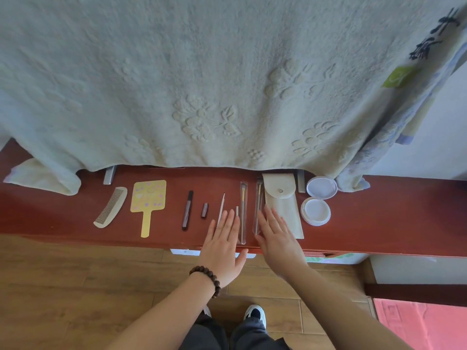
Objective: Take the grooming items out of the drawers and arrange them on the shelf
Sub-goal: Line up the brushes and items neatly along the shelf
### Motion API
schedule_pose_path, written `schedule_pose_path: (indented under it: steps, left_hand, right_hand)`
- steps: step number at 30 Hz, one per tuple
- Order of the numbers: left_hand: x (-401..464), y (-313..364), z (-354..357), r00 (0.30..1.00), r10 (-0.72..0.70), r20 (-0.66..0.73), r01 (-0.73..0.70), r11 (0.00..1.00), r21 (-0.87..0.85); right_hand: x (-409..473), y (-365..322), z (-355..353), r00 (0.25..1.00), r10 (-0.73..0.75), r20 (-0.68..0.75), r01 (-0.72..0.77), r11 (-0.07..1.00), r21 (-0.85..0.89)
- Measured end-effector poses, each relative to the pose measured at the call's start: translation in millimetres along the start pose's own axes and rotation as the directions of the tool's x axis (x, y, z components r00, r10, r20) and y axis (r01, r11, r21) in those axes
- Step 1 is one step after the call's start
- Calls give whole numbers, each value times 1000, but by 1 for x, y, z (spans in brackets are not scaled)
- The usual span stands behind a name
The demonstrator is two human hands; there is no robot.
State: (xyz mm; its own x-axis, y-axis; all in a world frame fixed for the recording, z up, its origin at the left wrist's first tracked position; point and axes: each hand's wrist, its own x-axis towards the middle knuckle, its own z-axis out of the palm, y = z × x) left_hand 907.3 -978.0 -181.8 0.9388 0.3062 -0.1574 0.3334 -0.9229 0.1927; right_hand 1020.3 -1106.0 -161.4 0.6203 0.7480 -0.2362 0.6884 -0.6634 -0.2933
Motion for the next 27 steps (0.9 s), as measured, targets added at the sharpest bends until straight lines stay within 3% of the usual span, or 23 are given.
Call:
schedule_pose_path:
  steps: [5, 13, 20, 24, 27]
  left_hand:
    - [-16, 6, 2, 986, 141, 84, -145, 989, 41]
    - [-6, 6, 8, 972, 105, 210, -121, 991, 62]
    - [-1, 7, -2, 979, 127, 159, -134, 990, 35]
    - [-12, -12, -6, 1000, 27, 5, -27, 1000, -11]
    - [-25, -37, 0, 1000, -3, 18, 3, 1000, -23]
  right_hand:
    - [15, -19, 18, 999, -2, 50, 13, 978, -209]
    - [-2, -11, 21, 990, -60, 129, 93, 959, -267]
    - [-5, -11, 21, 997, -59, 48, 67, 983, -172]
    - [4, -23, 20, 998, -64, -6, 63, 995, -79]
    - [16, -38, 20, 994, -109, -9, 109, 992, -61]
